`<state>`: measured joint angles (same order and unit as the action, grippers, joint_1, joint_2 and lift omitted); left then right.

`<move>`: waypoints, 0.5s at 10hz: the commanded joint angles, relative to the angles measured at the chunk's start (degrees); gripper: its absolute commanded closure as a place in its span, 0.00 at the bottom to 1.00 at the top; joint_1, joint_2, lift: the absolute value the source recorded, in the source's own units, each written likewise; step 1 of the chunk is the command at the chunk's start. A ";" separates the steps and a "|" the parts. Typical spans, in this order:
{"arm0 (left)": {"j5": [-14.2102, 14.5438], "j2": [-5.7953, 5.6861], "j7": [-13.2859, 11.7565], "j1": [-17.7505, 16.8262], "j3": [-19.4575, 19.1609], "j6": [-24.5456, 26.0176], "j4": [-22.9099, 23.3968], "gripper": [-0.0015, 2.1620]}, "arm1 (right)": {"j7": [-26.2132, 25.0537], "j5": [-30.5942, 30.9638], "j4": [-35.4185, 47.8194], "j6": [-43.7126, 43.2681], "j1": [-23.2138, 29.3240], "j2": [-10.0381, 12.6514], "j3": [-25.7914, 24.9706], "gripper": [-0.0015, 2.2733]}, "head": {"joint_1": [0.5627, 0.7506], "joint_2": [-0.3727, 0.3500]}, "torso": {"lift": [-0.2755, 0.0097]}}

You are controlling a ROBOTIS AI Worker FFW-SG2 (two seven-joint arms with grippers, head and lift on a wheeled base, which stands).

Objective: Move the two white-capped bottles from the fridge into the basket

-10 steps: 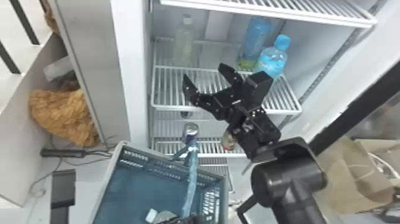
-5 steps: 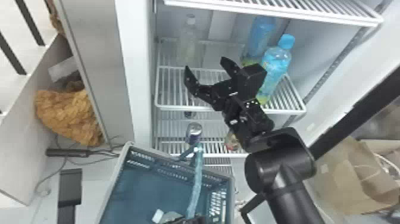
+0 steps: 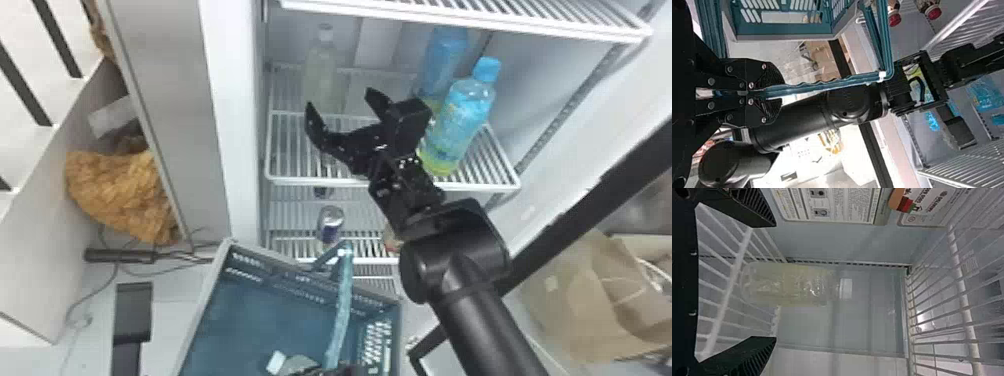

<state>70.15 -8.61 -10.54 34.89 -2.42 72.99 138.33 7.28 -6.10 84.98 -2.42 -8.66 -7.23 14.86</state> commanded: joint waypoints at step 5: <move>0.35 -0.35 0.08 -0.72 1.17 -0.01 -0.73 0.55 | -4.12 -1.56 -10.66 -3.63 -8.50 0.38 6.05 0.01 | 0.70 0.32 | 0.97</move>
<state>70.39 -8.92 -10.47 34.22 -1.46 73.05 137.73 3.32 -7.59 75.55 -5.83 -16.32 -6.88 20.08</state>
